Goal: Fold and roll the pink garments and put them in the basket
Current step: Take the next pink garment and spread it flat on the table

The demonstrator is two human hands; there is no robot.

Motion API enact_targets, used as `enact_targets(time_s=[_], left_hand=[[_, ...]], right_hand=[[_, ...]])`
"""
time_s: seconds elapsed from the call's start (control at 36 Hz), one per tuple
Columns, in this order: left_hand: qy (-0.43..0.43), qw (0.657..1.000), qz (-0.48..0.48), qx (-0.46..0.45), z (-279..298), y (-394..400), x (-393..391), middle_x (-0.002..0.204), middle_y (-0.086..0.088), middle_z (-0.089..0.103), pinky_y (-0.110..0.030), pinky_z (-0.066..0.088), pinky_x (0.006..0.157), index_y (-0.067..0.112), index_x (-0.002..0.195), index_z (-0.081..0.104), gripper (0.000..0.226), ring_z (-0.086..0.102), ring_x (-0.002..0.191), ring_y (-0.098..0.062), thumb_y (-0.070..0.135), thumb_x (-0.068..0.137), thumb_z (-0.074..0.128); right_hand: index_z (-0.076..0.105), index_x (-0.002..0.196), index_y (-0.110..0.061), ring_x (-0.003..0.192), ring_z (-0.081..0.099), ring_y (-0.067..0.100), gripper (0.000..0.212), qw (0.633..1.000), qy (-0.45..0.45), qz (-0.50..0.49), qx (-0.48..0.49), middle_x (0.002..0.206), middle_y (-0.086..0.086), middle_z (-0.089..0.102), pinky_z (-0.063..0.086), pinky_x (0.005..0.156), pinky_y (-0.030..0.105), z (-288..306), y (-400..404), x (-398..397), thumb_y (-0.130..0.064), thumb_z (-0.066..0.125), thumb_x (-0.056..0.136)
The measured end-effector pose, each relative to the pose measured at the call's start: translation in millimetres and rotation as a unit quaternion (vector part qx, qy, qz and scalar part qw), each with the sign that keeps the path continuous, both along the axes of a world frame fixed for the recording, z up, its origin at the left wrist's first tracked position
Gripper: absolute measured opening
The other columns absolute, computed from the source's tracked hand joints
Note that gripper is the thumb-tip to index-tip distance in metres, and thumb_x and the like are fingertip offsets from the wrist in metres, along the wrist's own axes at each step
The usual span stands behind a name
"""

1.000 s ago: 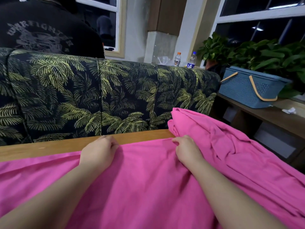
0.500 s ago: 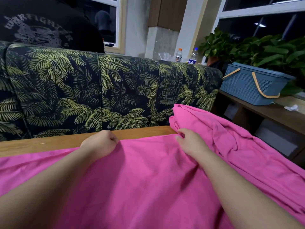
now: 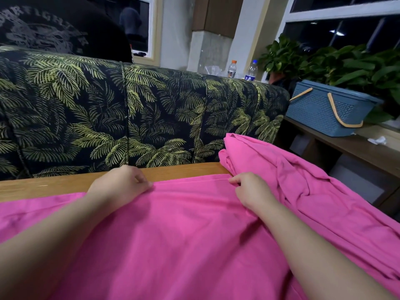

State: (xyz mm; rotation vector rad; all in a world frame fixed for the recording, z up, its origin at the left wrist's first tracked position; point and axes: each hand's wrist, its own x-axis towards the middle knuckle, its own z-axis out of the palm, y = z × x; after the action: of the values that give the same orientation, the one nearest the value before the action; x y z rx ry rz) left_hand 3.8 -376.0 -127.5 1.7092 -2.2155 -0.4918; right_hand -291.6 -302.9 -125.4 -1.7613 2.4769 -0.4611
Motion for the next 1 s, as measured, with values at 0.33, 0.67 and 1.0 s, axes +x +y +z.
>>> enact_targets(time_s=[0.33, 0.67, 1.0], left_hand=[[-0.035, 0.999, 0.000, -0.018, 3.4, 4.1, -2.9, 0.089, 0.004, 0.066, -0.032, 0.049, 0.079, 0.031, 0.077, 0.056, 0.023, 0.062, 0.091, -0.023, 0.051, 0.089, 0.056], [-0.104, 0.992, 0.056, -0.039, 1.4, 4.4, -17.0, 0.098, -0.005, 0.062, -0.035, 0.044, 0.078, 0.019, 0.099, 0.055, 0.033, 0.059, 0.096, -0.030, 0.050, 0.095, 0.045], [-0.159, 0.985, 0.036, -0.058, 14.5, 21.4, 0.4, 0.114, -0.002, 0.063, -0.040, 0.037, 0.094, 0.020, 0.105, 0.047, 0.033, 0.058, 0.110, -0.025, 0.050, 0.098, 0.036]], right_hand=[[0.068, 0.113, -0.025, 0.111, 0.058, 0.029, 0.041, 0.997, 0.073, 0.018, -0.002, 0.125, 0.000, 0.063, 0.048, 0.089, 0.035, 4.8, -8.6, 8.5, -0.005, 0.044, 0.086], [0.060, 0.115, -0.018, 0.109, 0.061, 0.028, 0.038, 0.993, 0.103, -0.035, 0.037, 0.124, 0.001, 0.062, 0.047, 0.083, 0.035, -4.2, -12.6, 18.4, -0.006, 0.040, 0.086], [0.059, 0.120, -0.017, 0.122, 0.033, 0.026, 0.032, 0.962, 0.257, 0.037, 0.083, 0.128, 0.005, 0.041, 0.032, 0.095, 0.037, 27.0, 0.5, 69.3, -0.017, 0.055, 0.088]])
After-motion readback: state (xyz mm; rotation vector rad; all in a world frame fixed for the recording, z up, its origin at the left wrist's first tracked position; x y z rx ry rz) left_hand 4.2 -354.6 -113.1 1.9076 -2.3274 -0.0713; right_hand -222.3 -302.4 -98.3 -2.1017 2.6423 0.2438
